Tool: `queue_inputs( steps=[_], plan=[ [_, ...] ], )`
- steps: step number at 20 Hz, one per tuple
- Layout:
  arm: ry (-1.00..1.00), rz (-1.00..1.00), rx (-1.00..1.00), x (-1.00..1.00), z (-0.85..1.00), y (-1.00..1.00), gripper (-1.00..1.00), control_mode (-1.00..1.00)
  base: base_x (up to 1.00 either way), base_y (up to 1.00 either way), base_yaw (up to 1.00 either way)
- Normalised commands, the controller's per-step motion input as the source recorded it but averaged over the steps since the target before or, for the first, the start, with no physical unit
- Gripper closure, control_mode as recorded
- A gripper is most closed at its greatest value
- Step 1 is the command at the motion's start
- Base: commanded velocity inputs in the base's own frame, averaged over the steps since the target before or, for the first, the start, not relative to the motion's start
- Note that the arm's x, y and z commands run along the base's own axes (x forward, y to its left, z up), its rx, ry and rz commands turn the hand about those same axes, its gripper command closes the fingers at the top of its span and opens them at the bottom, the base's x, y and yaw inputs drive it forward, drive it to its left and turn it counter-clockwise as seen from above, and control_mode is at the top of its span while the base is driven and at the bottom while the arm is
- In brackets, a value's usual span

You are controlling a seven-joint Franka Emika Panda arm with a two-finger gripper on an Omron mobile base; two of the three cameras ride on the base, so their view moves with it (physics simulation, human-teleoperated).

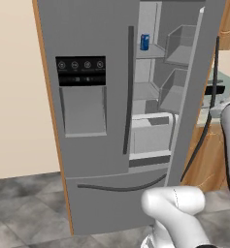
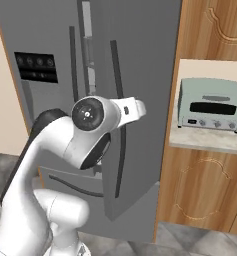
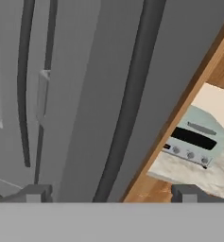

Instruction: Open the fridge, grab two sodas, and place both sodas inside the bowl with ice on the dining counter.

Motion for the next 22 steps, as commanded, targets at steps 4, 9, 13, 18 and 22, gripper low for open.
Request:
queue_inputs(
  steps=[4,9,13,18,22],
  plan=[
    [0.0,0.0,-0.23,-0.18,0.5,0.82,-1.0,-1.0,0.0,0.0,0.0],
    [0.0,0.0,-0.29,0.02,0.42,1.0,-1.0,-1.0,0.0,0.0,0.0],
    [0.08,-0.03,-0.3,0.35,0.04,0.96,-1.0,-1.0,0.0,0.0,0.0],
    [0.16,-0.03,-0.22,0.67,0.0,0.72,-1.0,-1.0,0.0,0.0,0.0],
    [0.19,-0.05,-0.13,0.8,0.0,0.21,-1.0,-1.0,0.0,0.0,0.0]
  ],
)
